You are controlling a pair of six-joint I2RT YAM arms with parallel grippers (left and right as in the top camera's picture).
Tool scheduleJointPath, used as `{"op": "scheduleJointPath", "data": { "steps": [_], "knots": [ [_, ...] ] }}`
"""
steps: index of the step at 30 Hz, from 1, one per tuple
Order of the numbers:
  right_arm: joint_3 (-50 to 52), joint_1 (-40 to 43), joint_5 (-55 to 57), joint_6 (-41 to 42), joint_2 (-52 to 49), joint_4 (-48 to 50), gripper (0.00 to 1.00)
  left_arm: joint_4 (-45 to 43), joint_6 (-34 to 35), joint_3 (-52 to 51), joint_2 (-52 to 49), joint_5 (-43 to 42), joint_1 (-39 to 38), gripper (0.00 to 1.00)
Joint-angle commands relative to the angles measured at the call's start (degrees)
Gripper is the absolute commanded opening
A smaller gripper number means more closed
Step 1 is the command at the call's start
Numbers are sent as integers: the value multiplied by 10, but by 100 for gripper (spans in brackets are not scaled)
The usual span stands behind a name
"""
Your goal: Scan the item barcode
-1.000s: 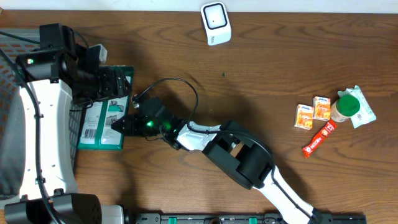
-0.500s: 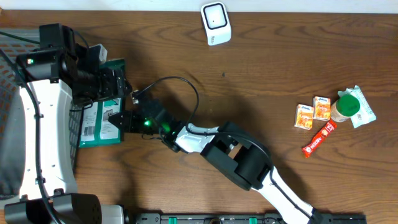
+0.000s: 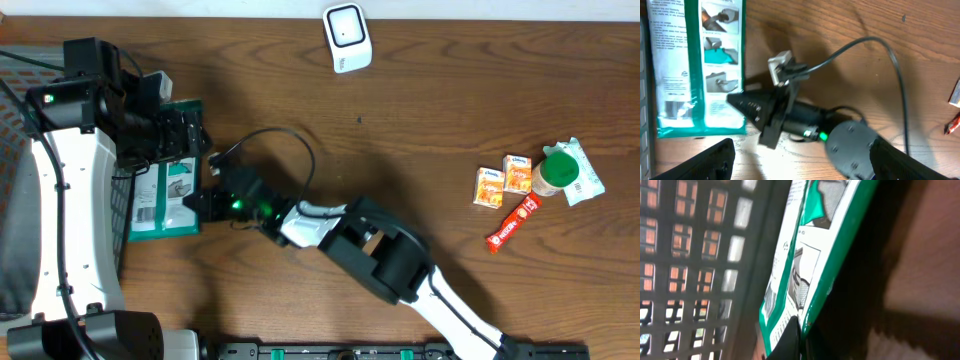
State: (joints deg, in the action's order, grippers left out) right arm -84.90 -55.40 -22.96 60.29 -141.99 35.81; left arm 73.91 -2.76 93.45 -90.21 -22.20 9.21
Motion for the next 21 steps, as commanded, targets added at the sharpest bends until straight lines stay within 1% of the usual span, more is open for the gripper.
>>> {"op": "scheduleJointPath", "data": {
  "steps": [1, 4, 8, 11, 13, 15, 17, 21],
  "knots": [
    [3, 76, -88, -81, 33, -125, 1, 2, 3, 0, 7, -3, 0, 87],
    [3, 112, -108, -141, 78, -258, 1, 2, 3, 0, 7, -3, 0, 87],
    [3, 143, -103, -295, 156, -457, 1, 2, 3, 0, 7, -3, 0, 87],
    [3, 159, -103, -452, 219, -616, 1, 2, 3, 0, 7, -3, 0, 87],
    [3, 165, -89, -527, 249, -701, 1, 2, 3, 0, 7, -3, 0, 87],
    [3, 170, -35, -568, 275, -782, 1, 2, 3, 0, 7, -3, 0, 87],
    [3, 170, 14, -580, 288, -830, 1, 2, 3, 0, 7, -3, 0, 87],
    [3, 168, 37, -616, 293, -867, 1, 2, 3, 0, 7, -3, 0, 87]
  ]
}}
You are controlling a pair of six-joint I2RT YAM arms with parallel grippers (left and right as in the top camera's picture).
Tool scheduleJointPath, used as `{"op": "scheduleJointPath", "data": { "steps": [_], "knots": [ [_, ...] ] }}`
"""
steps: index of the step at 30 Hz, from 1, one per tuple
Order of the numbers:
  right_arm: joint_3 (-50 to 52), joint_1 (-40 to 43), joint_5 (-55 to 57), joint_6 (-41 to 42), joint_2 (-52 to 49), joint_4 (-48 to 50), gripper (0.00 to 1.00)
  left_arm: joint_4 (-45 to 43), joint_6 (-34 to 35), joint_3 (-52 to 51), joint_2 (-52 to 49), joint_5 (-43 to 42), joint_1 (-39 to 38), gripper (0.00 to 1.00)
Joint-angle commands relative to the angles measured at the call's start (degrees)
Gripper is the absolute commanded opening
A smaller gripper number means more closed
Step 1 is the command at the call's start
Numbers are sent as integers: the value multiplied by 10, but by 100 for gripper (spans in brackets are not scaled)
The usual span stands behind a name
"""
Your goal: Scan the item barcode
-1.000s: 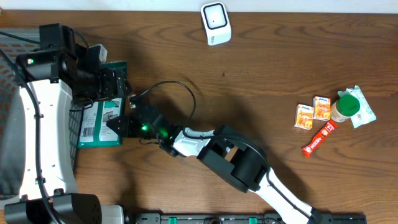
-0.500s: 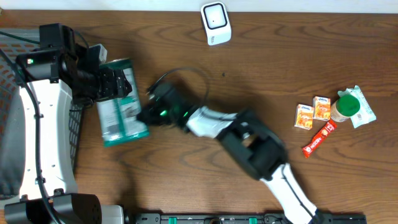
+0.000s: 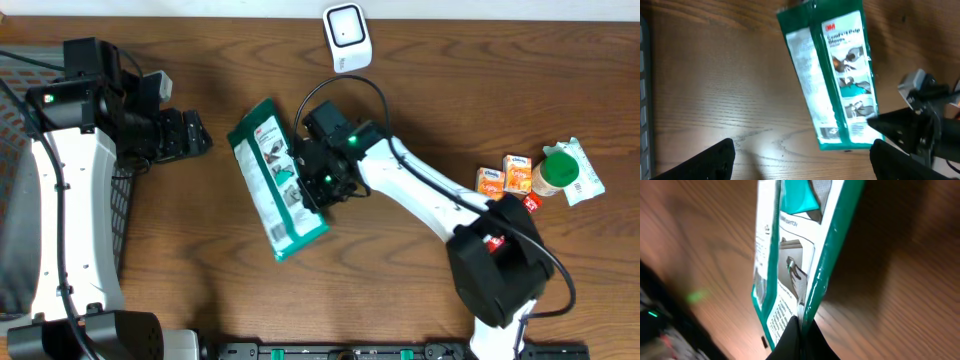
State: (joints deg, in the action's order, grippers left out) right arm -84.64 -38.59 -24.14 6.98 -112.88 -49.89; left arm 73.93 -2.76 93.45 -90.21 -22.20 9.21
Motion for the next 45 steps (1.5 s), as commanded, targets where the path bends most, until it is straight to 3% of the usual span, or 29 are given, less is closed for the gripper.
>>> {"op": "scheduleJointPath", "data": {
  "steps": [1, 11, 23, 31, 37, 45],
  "knots": [
    [0, 0, 59, -84, 2, -9, 1, 2, 3, 0, 7, -3, 0, 87],
    [1, -17, 37, -164, 1, 10, 1, 2, 3, 0, 7, -3, 0, 87],
    [1, -23, 12, -152, 6, 3, 1, 2, 3, 0, 7, -3, 0, 87],
    [1, 11, 10, -417, 12, -210, 1, 2, 3, 0, 7, -3, 0, 87],
    [3, -1, -146, -597, 12, -291, 1, 2, 3, 0, 7, -3, 0, 87],
    [67, -70, -135, -607, 12, -238, 2, 2, 3, 0, 7, -3, 0, 87]
  ]
}}
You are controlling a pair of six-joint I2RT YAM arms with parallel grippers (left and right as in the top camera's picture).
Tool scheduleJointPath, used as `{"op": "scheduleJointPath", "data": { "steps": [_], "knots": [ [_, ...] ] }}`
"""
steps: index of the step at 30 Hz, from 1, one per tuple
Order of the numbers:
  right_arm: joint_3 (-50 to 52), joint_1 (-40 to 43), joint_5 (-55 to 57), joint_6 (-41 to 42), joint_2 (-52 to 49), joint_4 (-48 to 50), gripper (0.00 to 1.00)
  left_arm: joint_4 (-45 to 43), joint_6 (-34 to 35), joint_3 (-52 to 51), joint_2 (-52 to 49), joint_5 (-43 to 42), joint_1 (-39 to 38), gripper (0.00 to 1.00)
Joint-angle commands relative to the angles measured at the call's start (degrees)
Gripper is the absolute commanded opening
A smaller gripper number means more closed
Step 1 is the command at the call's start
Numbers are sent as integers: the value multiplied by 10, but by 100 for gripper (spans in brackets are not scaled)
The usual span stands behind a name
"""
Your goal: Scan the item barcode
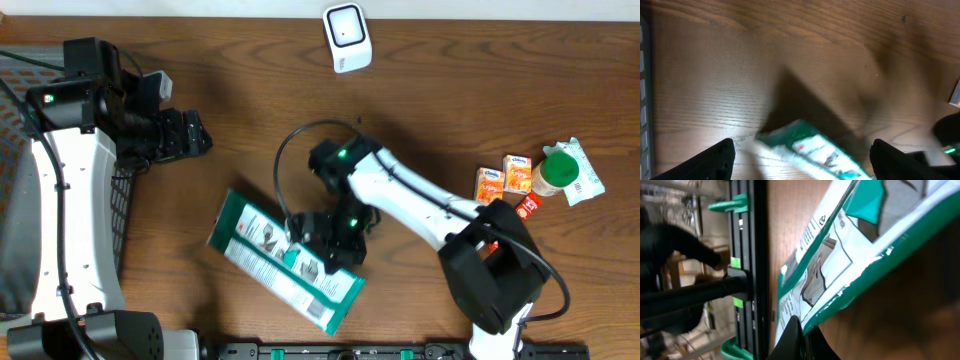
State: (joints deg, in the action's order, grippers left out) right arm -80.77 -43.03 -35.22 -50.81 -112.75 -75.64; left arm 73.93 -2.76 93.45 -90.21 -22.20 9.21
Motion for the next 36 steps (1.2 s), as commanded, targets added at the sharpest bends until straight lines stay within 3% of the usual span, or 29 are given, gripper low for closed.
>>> {"op": "scheduleJointPath", "data": {
  "steps": [1, 5, 10, 16, 19, 25, 27, 28, 36],
  "knots": [
    [36, -34, -24, -23, 11, 31, 6, 2, 3, 0, 7, -3, 0, 87],
    [57, -65, -23, 12, 11, 72, 27, 2, 3, 0, 7, -3, 0, 87],
    [59, -94, -24, 81, 11, 122, 30, 2, 3, 0, 7, -3, 0, 87],
    [60, -110, -23, 138, 11, 170, 25, 2, 3, 0, 7, -3, 0, 87],
    [59, -109, -23, 140, 11, 172, 13, 2, 3, 0, 7, -3, 0, 87],
    [58, -102, -26, 141, 11, 178, 18, 2, 3, 0, 7, -3, 0, 87],
    [58, -104, -28, 142, 11, 181, 3, 2, 3, 0, 7, -3, 0, 87],
    [58, -105, -28, 142, 11, 181, 1, 2, 3, 0, 7, -3, 0, 87],
    [2, -80, 36, 167, 32, 120, 1, 2, 3, 0, 7, -3, 0, 87]
  ]
}}
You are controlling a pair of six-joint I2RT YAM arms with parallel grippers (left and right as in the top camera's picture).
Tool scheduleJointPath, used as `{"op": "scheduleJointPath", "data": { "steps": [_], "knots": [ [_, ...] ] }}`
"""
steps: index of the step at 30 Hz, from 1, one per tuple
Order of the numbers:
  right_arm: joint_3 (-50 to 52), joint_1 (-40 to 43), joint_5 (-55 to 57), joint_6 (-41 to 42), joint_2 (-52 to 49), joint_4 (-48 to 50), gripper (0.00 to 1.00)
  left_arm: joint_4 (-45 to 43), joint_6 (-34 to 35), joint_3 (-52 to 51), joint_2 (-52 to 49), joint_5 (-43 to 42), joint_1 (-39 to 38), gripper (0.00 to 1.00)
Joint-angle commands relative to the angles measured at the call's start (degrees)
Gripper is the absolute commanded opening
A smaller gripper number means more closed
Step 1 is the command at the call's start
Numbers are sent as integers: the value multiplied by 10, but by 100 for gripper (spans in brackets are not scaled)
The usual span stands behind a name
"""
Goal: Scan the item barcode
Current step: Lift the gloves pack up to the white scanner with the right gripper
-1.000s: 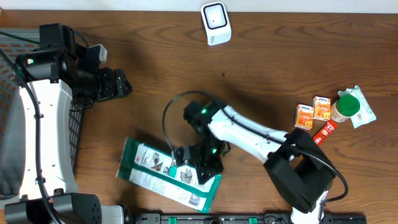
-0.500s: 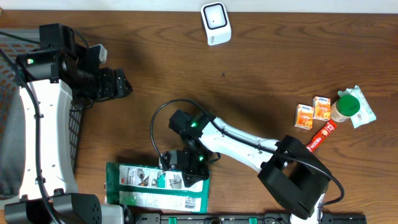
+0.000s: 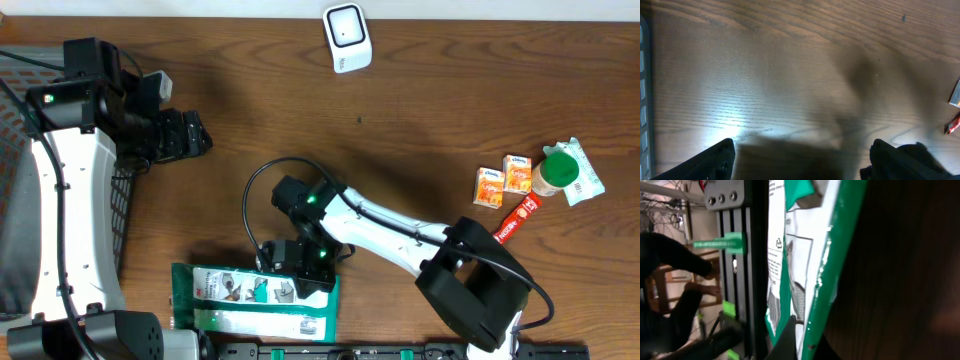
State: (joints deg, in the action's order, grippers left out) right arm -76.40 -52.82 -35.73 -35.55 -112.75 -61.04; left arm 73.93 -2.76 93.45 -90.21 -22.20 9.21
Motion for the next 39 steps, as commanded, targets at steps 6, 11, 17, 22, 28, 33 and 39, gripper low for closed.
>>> {"op": "scheduleJointPath", "data": {
  "steps": [6, 11, 17, 22, 28, 33, 39],
  "knots": [
    [-75, 41, 251, 74, 130, -76, 1, 2, 3, 0, 7, -3, 0, 87],
    [-75, 75, 384, 134, 231, -80, 1, 2, 3, 0, 7, -3, 0, 87],
    [-80, 121, 472, 195, 323, -47, 1, 2, 3, 0, 7, -3, 0, 87],
    [-166, 156, 464, 178, 320, -109, 1, 2, 3, 0, 7, -3, 0, 87],
    [-335, 172, 466, 141, 267, -150, 1, 2, 3, 0, 7, -3, 0, 87],
    [-499, 170, 473, 46, 164, -176, 1, 2, 3, 0, 7, -3, 0, 87],
    [-568, 146, 522, -156, 55, -168, 1, 2, 3, 0, 7, -3, 0, 87]
  ]
}}
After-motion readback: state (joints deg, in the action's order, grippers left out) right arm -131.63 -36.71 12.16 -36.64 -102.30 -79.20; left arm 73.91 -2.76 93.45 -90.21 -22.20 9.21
